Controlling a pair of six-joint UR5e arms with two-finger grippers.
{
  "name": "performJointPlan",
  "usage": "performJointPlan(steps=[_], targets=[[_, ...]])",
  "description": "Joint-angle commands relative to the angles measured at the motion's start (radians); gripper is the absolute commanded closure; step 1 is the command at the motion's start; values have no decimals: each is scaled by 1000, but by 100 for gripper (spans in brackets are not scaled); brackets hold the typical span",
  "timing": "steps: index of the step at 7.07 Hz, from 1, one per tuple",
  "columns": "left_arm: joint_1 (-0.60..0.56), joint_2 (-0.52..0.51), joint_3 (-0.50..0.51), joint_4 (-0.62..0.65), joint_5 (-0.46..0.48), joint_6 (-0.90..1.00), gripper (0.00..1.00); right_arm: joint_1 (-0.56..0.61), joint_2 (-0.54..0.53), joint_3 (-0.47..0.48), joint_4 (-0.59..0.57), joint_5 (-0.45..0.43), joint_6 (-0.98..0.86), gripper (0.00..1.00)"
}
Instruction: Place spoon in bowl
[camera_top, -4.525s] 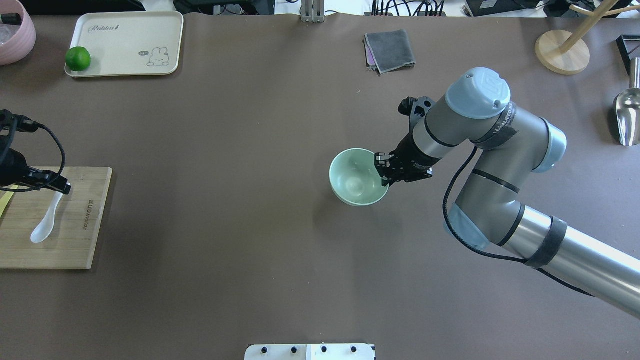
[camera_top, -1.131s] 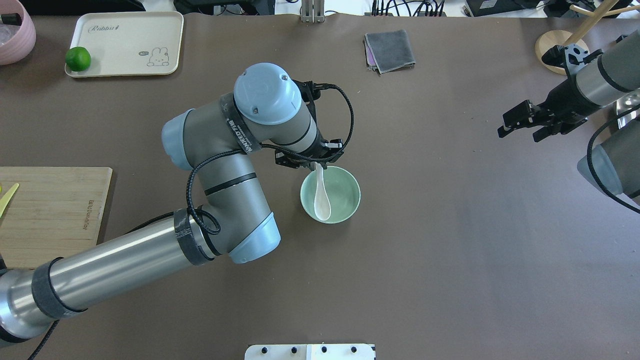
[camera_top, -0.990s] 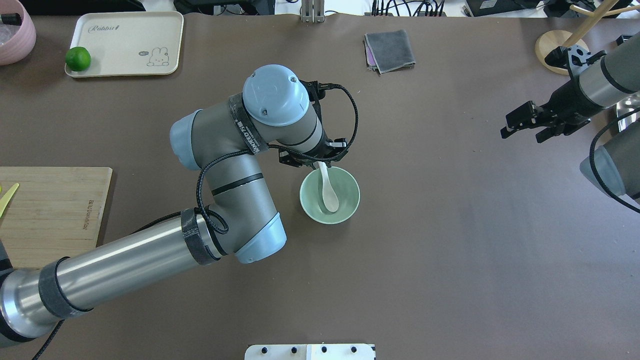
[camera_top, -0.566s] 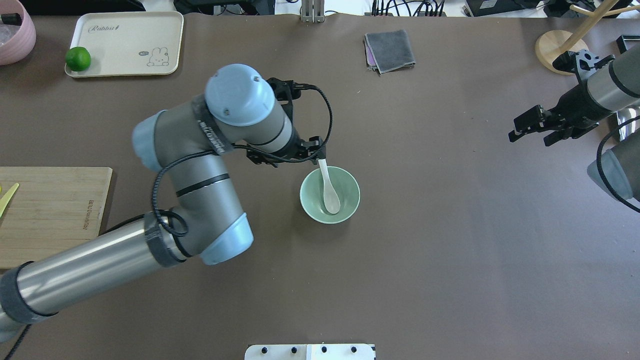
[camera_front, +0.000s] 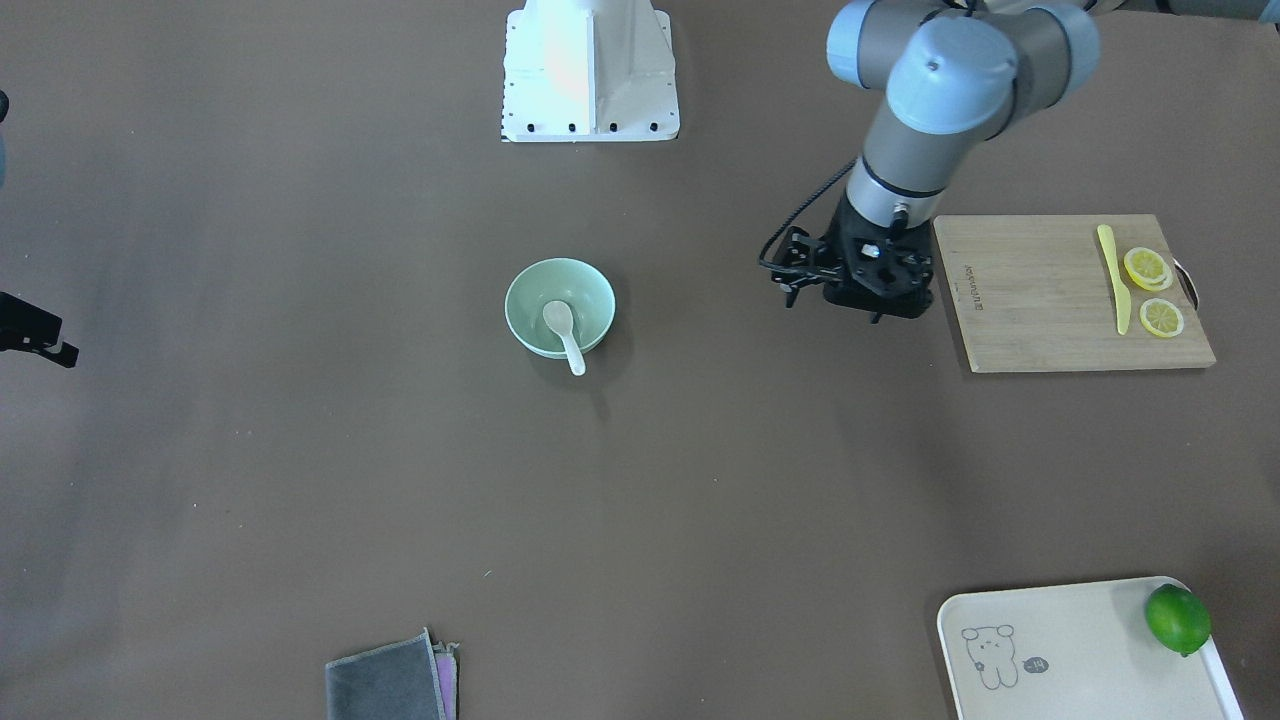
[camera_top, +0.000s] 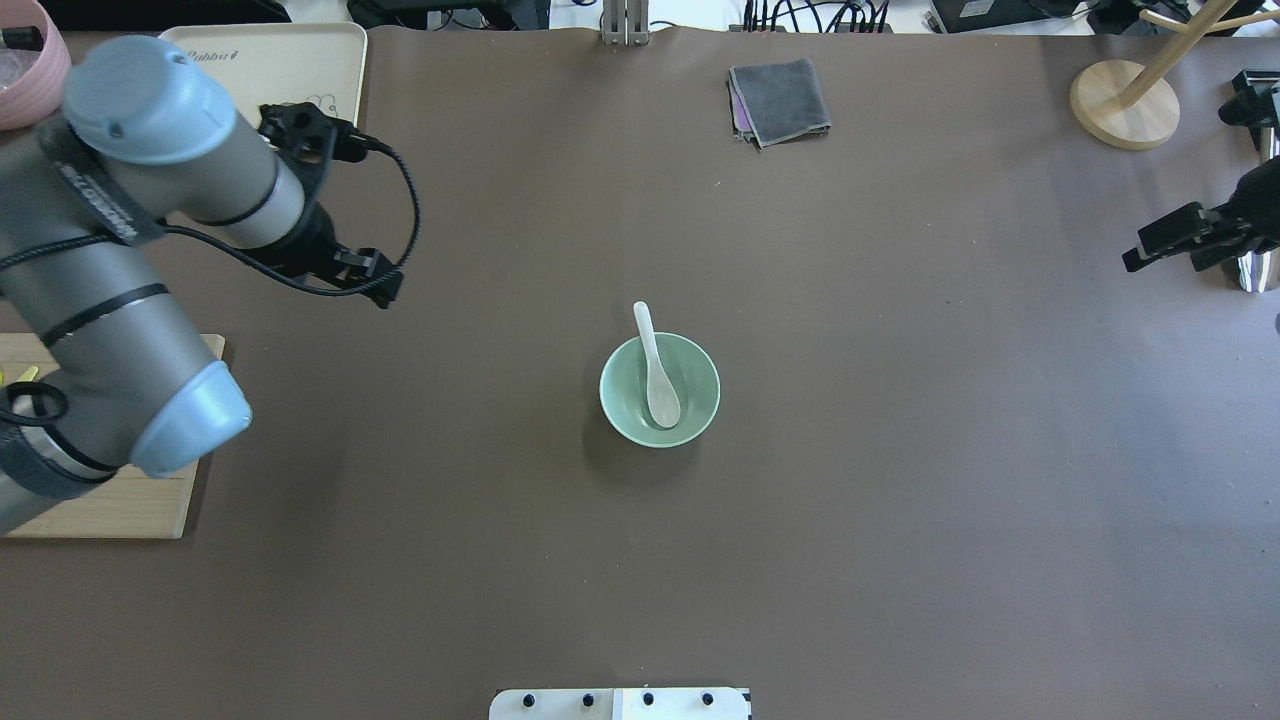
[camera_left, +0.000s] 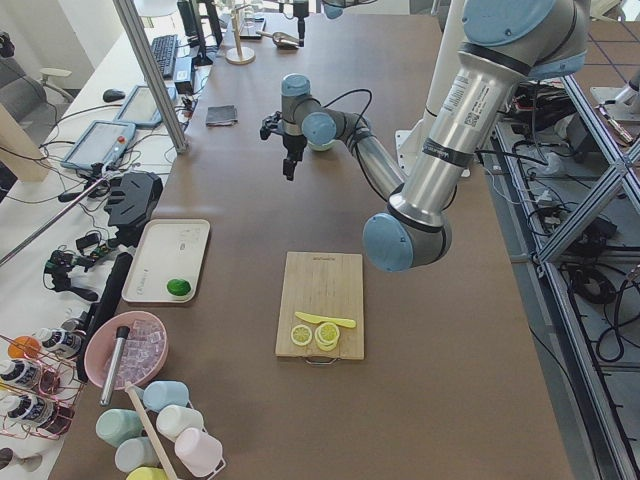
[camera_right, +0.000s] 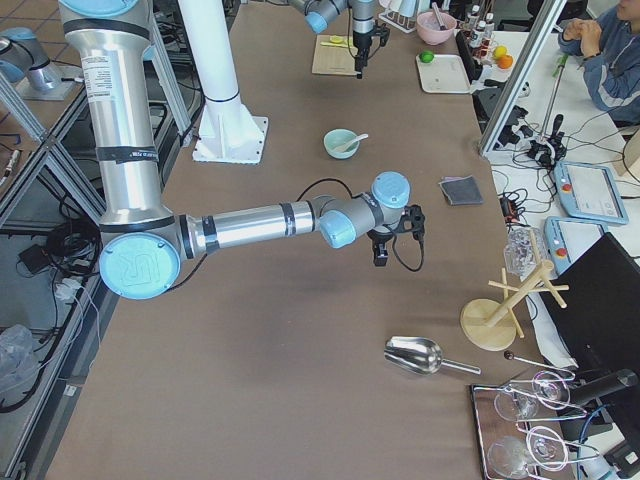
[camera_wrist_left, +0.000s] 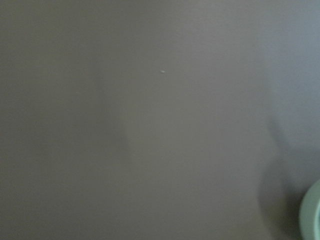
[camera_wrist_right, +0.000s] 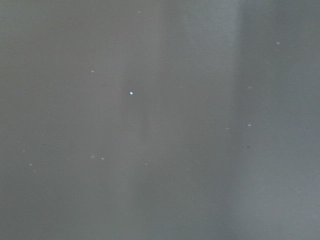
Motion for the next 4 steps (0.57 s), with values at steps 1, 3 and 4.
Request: performJointPlan(steps=[1,3,4], targets=[[-194,165,-11,9,-98,331,2,109,-15,-40,-60,1,-176,0],[-390,272,26,7,-221,606,2,195,19,-40,-258,-1,-394,0],[-472,301,73,7,-299,742,2,227,33,-40,-315,-3,-448,0]])
